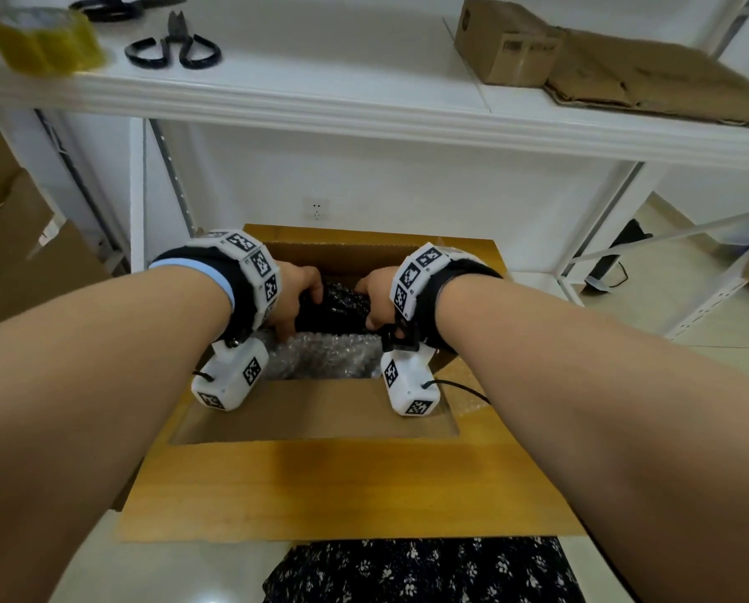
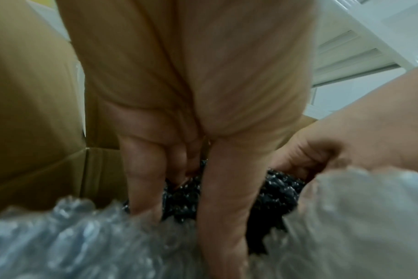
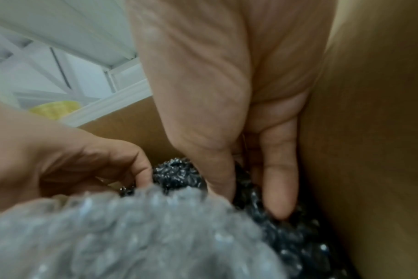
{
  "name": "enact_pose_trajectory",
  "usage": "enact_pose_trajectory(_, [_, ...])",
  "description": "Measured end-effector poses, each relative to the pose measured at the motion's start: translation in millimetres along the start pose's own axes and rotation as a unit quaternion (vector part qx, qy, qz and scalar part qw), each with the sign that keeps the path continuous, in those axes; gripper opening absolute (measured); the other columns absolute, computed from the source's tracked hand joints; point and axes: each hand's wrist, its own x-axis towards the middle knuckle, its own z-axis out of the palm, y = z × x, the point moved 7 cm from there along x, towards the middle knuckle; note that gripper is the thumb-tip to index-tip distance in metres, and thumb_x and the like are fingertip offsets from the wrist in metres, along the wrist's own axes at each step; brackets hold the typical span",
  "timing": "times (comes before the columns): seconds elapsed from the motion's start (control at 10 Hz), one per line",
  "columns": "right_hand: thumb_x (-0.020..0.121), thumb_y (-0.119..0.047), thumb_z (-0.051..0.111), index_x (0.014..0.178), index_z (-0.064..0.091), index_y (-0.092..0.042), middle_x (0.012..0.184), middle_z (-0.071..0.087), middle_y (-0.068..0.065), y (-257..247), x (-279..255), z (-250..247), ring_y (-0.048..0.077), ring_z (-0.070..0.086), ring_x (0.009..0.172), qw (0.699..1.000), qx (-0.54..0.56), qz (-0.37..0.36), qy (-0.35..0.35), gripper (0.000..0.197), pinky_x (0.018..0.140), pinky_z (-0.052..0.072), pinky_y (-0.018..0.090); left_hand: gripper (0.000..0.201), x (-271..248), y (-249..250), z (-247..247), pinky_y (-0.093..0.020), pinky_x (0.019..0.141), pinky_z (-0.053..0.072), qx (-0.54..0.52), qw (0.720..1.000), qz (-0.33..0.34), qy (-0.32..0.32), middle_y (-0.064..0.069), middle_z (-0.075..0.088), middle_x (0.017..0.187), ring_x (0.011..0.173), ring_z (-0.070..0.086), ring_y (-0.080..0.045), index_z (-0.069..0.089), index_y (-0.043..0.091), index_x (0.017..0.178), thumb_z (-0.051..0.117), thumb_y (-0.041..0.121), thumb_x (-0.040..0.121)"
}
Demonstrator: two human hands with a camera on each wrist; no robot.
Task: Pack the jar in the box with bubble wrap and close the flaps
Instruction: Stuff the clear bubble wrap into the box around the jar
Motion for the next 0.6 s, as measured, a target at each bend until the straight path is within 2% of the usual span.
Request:
enact_pose_trajectory(0.1, [0.091, -0.026, 0.066, 0.136, 0.055, -0.008, 0.126, 0.065, 0.009, -6.9, 16.2, 13.2, 0.024, 0.066, 0.109, 0.997, -0.071, -0.039, -0.01, 0.049, 0.077, 0.051, 0.028, 0.064, -2.6, 2.3, 7.5, -0.035, 0.068, 0.053, -0.01, 1.0, -0.002, -0.011, 0.0, 0.051, 0.091, 0.084, 0.057, -0.023, 0.036, 0.028, 0.128, 0.074, 0.011, 0.079])
enact_pose_trajectory(0.2, [0.083, -0.048, 0.07, 0.133, 0.058, -0.011, 0.124, 0.067, 0.004, -10.5, 10.5, -0.5, 0.024, 0.067, 0.106, 0.998, -0.052, -0.036, 0.008, 0.063, 0.082, 0.054, 0.034, 0.061, -6.5, 4.8, 11.3, -0.029, 0.058, 0.045, 0.013, 1.0, 0.001, 0.007, -0.008, 0.052, 0.12, 0.075, 0.051, -0.02, 0.033, 0.02, 0.133, 0.065, 0.006, 0.083])
enact_pose_trajectory(0.3, [0.08, -0.03, 0.078, 0.126, 0.062, -0.013, 0.104, 0.067, 0.002, -12.3, -7.1, -23.4, 0.021, 0.066, 0.092, 0.998, 0.031, -0.042, 0.042, 0.051, 0.072, 0.05, 0.027, 0.056, -9.8, 7.1, 10.0, -0.028, 0.068, 0.042, 0.032, 0.998, 0.009, 0.048, -0.012, 0.049, 0.132, 0.087, 0.054, -0.025, 0.033, 0.016, 0.138, 0.055, 0.006, 0.088])
enact_pose_trajectory(0.4, [0.085, -0.032, 0.074, 0.128, 0.06, -0.015, 0.076, 0.056, -0.008, -14.0, -22.6, -25.9, 0.01, 0.06, 0.071, 0.993, 0.1, -0.058, 0.02, 0.048, 0.06, 0.048, 0.019, 0.059, -11.0, 4.7, 8.9, -0.031, 0.075, 0.043, 0.001, 0.999, 0.002, 0.04, -0.01, 0.051, 0.132, 0.102, 0.056, -0.028, 0.033, 0.019, 0.139, 0.058, 0.01, 0.086])
enact_pose_trajectory(0.5, [0.082, -0.05, 0.072, 0.136, 0.052, -0.014, 0.078, 0.052, -0.007, -13.7, -29.3, -15.8, 0.015, 0.057, 0.08, 0.991, 0.121, -0.052, -0.016, 0.068, 0.069, 0.046, 0.028, 0.069, -15.4, 1.7, 12.2, -0.037, 0.089, 0.049, -0.156, 0.987, -0.019, -0.032, -0.008, 0.05, 0.127, 0.11, 0.052, -0.028, 0.033, 0.022, 0.142, 0.066, 0.013, 0.083])
enact_pose_trajectory(0.6, [0.072, -0.056, 0.079, 0.131, 0.045, -0.02, 0.099, 0.057, -0.004, -14.0, -29.8, -3.9, 0.011, 0.055, 0.074, 0.994, 0.097, -0.054, -0.024, 0.077, 0.071, 0.051, 0.031, 0.069, -24.0, 3.1, 15.6, -0.039, 0.109, 0.033, -0.272, 0.957, 0.003, -0.104, -0.005, 0.039, 0.141, 0.135, 0.034, -0.028, 0.034, 0.018, 0.145, 0.069, 0.026, 0.086])
